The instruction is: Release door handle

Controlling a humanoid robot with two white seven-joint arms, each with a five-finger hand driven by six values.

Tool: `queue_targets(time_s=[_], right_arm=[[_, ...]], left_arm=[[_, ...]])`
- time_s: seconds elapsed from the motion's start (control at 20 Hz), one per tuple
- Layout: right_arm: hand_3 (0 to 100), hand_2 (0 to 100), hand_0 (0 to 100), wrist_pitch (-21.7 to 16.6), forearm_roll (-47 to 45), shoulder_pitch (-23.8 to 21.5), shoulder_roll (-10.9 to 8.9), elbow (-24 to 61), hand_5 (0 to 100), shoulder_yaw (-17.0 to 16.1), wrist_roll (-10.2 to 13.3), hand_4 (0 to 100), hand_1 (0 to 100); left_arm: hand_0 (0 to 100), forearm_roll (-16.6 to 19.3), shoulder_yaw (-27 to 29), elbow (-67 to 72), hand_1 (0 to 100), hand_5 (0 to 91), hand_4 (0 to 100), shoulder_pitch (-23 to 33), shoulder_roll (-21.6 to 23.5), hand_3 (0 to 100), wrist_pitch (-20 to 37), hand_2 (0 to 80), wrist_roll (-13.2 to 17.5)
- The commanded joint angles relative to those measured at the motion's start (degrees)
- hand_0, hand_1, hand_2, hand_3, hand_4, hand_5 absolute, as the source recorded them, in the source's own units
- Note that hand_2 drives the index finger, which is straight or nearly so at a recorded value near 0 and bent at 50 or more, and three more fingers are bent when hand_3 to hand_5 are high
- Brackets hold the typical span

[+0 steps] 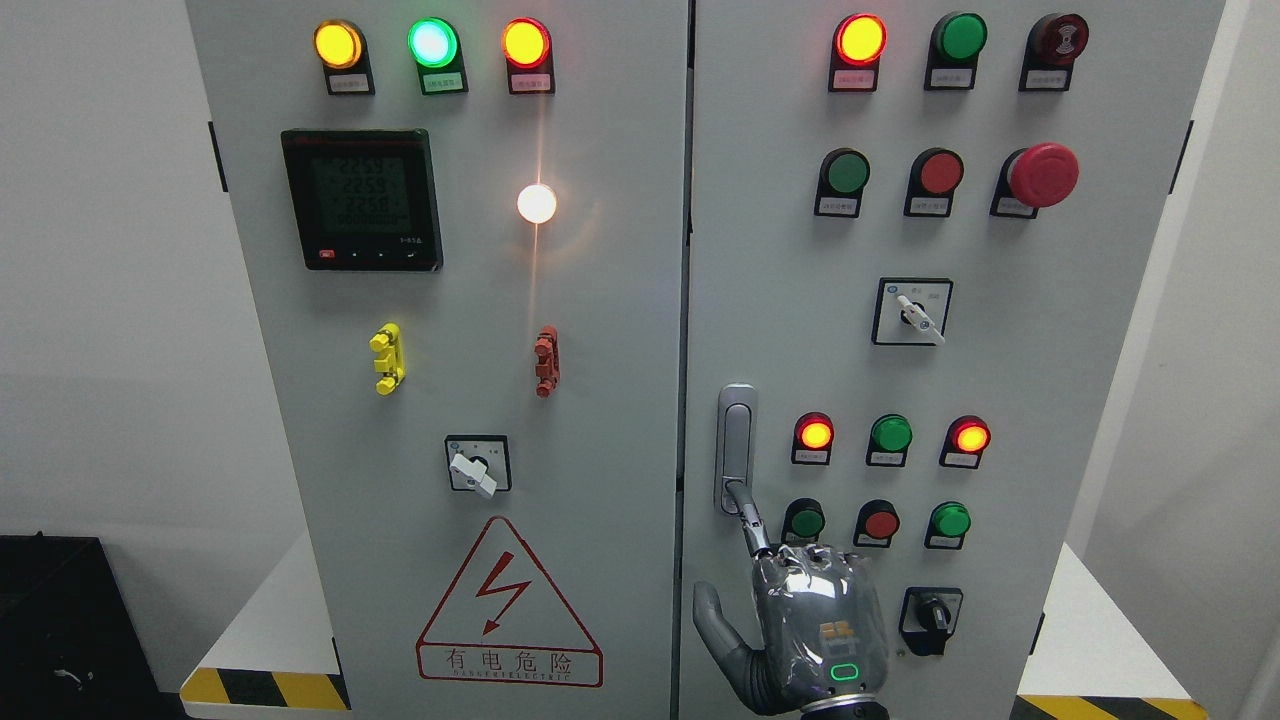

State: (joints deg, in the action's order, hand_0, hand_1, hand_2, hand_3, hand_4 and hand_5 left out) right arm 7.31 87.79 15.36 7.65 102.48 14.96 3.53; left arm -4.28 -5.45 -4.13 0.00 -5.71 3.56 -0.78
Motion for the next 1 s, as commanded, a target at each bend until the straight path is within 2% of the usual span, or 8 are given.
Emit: queue_targets(time_s=[0.0,0.95], right_arm=[[98,10,53,0.1,-0.1,0.2,0.0,-0.6,95,0.2,0.0,94,26],[99,11,54,0.2,-0.1,0.0,0.0,-1.8,95,0.2,-0.2,94,26]], left_arm=[[12,0.1,0.0,0.0,56,0.0,0,1.0,0.0,0,0.0,0.0,0.0],[12,0.1,0.0,0.0,56,0.0,0,1.0,0.0,0,0.0,0.0,0.0]])
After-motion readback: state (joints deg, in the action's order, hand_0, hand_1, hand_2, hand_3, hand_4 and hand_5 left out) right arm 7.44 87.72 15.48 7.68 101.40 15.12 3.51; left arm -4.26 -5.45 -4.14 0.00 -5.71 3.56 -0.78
